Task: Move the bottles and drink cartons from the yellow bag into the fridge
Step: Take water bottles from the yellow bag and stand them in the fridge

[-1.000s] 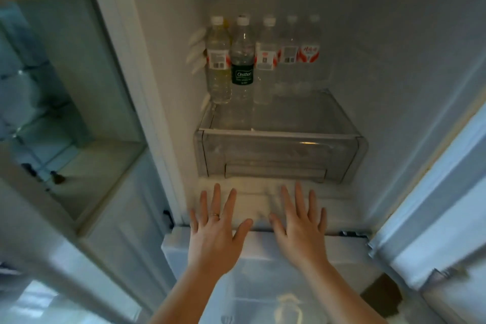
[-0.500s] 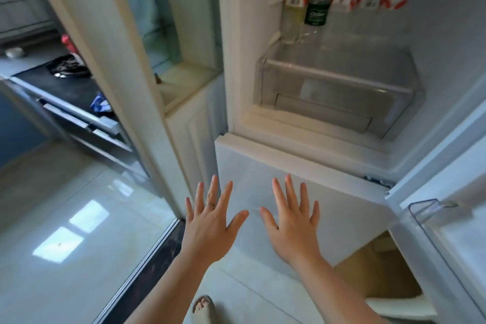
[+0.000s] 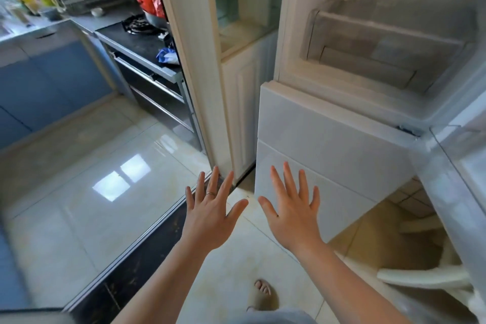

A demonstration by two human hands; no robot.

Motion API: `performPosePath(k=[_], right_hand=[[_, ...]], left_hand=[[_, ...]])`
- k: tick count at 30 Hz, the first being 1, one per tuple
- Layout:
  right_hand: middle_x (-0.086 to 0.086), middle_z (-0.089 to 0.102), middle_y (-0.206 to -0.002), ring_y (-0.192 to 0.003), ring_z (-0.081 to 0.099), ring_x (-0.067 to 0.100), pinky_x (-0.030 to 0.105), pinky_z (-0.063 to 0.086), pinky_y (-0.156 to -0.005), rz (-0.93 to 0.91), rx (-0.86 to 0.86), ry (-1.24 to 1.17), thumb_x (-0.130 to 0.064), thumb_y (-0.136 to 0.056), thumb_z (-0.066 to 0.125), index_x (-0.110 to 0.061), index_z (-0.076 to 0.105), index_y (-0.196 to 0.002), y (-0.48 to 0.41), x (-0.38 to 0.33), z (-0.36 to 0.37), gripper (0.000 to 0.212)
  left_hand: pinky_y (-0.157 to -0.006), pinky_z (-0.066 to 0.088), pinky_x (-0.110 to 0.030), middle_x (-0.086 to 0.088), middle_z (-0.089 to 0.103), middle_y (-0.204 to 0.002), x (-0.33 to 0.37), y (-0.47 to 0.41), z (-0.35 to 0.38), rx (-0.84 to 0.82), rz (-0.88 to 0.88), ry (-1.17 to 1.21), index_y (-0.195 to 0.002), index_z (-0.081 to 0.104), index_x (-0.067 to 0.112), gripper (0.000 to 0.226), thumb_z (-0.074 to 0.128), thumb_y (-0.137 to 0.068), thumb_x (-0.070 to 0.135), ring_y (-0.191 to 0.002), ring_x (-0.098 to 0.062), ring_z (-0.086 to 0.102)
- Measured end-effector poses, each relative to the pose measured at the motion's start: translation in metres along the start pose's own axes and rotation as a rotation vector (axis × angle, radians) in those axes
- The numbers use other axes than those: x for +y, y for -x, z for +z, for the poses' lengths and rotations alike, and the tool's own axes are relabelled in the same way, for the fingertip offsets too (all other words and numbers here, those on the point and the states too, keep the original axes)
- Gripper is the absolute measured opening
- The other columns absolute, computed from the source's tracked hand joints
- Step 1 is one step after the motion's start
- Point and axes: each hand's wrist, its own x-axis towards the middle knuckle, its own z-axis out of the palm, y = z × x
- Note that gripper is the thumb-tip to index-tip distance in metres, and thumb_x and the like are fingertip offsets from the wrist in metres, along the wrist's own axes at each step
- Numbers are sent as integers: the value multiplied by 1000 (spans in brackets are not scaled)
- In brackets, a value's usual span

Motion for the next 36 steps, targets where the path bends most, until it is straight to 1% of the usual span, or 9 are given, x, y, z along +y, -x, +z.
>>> performPosePath(k=[3, 6, 8, 13, 18, 25, 31, 34, 36], right_hand=[[-12, -33, -157, -146, -31, 22, 53, -18, -114, 17, -7, 22, -79, -69, -25, -48, -27, -145, 52, -1, 12, 82], [-12, -33, -157, -146, -31, 23, 55, -17, -116, 48, -37, 23, -80, -68, -26, -46, -24, -147, 107, 2, 25, 87], [-12, -33, -157, -146, -31, 22, 54, -17, -116, 67, -67, 40, -79, -70, -23, -46, -23, -148, 142, 8, 33, 84], [-13, -36, -156, -144, -34, 22, 53, -18, -115, 143, -120, 46, -75, -82, -4, -45, -21, -149, 218, 36, 43, 76], [-14, -39, -154, -143, -35, 22, 52, -20, -113, 210, -184, 56, -75, -78, -8, -45, -24, -148, 289, 77, 41, 77], [-18, -40, -152, -143, -36, 18, 52, -19, -115, 312, -188, 12, -74, -76, -10, -45, -21, -149, 381, 169, 24, 80], [-17, -33, -156, -145, -32, 17, 54, -13, -118, 375, -160, -18, -75, -83, 1, -44, -13, -152, 470, 274, -5, 77], [-17, -31, -157, -145, -31, 17, 55, -9, -119, 422, -129, -34, -71, -88, 8, -43, -11, -153, 512, 327, -23, 72], [-15, -28, -159, -147, -29, 19, 55, -7, -119, 465, -107, -39, -72, -88, 6, -43, -11, -152, 538, 360, -34, 72]], left_hand=[[-112, -27, -47, 13, -30, -158, -5, 47, 10, -33, 6, -5, -148, -17, 52, 71, 5, -86, 78, -143, -21, -36], [-111, -27, -47, 13, -33, -156, -5, 95, 26, -66, 2, -24, -149, -18, 49, 75, 0, -82, 79, -140, -21, -38], [-110, -27, -47, 13, -32, -156, -5, 122, 40, -86, 14, -24, -150, -16, 47, 76, 2, -83, 79, -140, -20, -39], [-110, -27, -46, 12, -31, -157, 13, 186, 70, -162, 50, -16, -152, -14, 46, 76, 4, -85, 78, -142, -21, -36], [-112, -24, -48, 11, -32, -157, 54, 230, 102, -247, 151, -52, -153, -15, 44, 78, 2, -85, 78, -141, -22, -37], [-112, -22, -48, 8, -28, -159, 147, 288, 148, -347, 272, -90, -154, -14, 42, 78, 4, -86, 77, -144, -23, -33], [-117, -16, -52, 7, -26, -160, 261, 349, 194, -405, 355, -117, -154, -12, 41, 80, 2, -84, 78, -145, -23, -32], [-117, -14, -53, 7, -24, -161, 320, 378, 215, -406, 399, -128, -154, -11, 41, 81, 2, -84, 79, -146, -24, -29], [-118, -12, -53, 6, -23, -161, 357, 395, 227, -420, 443, -138, -154, -11, 41, 81, 3, -84, 78, -147, -24, -28]])
